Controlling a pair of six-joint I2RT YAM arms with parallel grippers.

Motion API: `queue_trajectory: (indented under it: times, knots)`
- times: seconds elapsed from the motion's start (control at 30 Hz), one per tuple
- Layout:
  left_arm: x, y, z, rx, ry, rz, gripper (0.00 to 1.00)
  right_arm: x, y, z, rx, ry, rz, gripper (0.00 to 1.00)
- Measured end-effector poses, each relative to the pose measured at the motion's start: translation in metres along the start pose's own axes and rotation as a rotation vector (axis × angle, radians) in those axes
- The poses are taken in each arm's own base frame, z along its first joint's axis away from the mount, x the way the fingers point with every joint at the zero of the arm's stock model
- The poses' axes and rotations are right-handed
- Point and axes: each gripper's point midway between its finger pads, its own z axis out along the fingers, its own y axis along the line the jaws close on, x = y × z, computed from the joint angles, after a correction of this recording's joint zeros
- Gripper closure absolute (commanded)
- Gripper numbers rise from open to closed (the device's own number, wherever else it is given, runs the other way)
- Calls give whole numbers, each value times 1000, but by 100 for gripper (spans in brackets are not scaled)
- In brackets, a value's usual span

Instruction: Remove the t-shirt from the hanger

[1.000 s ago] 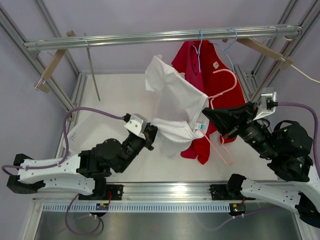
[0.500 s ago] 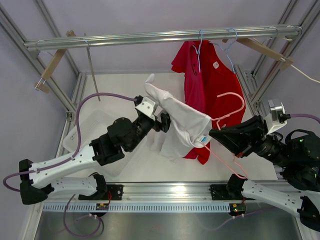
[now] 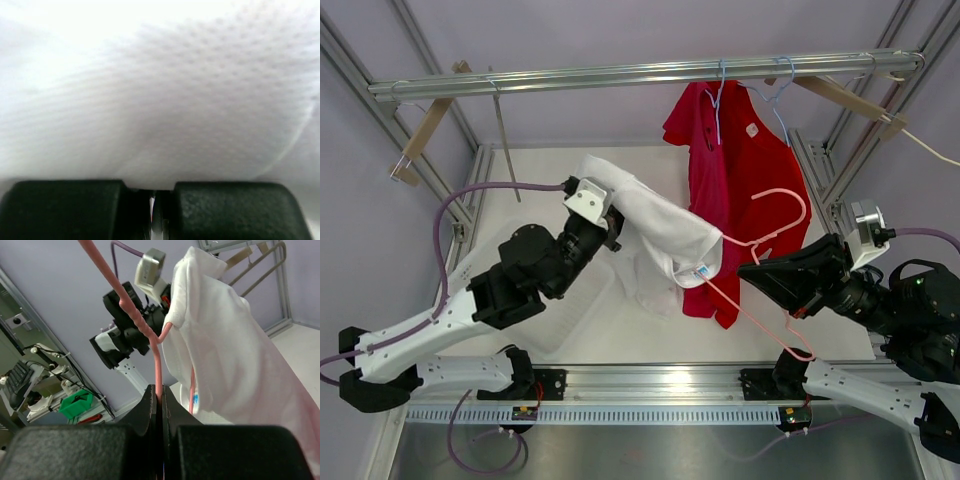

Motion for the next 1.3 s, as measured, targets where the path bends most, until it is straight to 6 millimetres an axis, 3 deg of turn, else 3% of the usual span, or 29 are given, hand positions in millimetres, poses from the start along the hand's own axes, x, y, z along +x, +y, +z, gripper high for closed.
queue_trajectory:
  times: [0.1,0.2,0.27,0.3,0.33,0.4,0.47,0.53,0.6,0.67,0.77,1.0,1.13,1.3]
  knots:
    - [-15,19,-8,-65,26,25,100,8,-12,-5,57,13,4,100]
    - [-48,38,-18,-107,31,45,100,18,-30,-13,137,16,7,100]
    - [-88,48,-23,-120,-14,21,100,28,-42,-21,190,30,8,100]
    - [-98,51,-25,-120,-19,19,100,33,-47,-26,215,38,8,100]
    - [-138,59,-30,-129,-82,-21,100,36,-52,-30,240,45,7,100]
    - [-184,71,-40,-141,-166,-75,100,39,-60,-37,282,49,2,100]
    - [-216,84,-54,-154,-228,-108,100,39,-64,-40,308,48,-3,100]
    - [-232,98,-68,-178,-266,-126,100,39,-69,-40,329,50,-10,100]
    - [-234,110,-81,-206,-269,-124,100,42,-73,-37,347,62,-18,100]
    - [-227,119,-90,-234,-252,-114,100,47,-78,-33,365,81,-24,100]
    - [-196,125,-96,-271,-182,-78,100,54,-84,-25,382,115,-29,100]
    - [-70,125,-103,-348,61,53,100,70,-89,-14,382,174,-29,100]
    - [4,134,-123,-427,173,79,100,78,-92,-7,379,205,-33,100]
    - [61,153,-158,-545,196,-11,100,94,-102,15,387,261,-44,100]
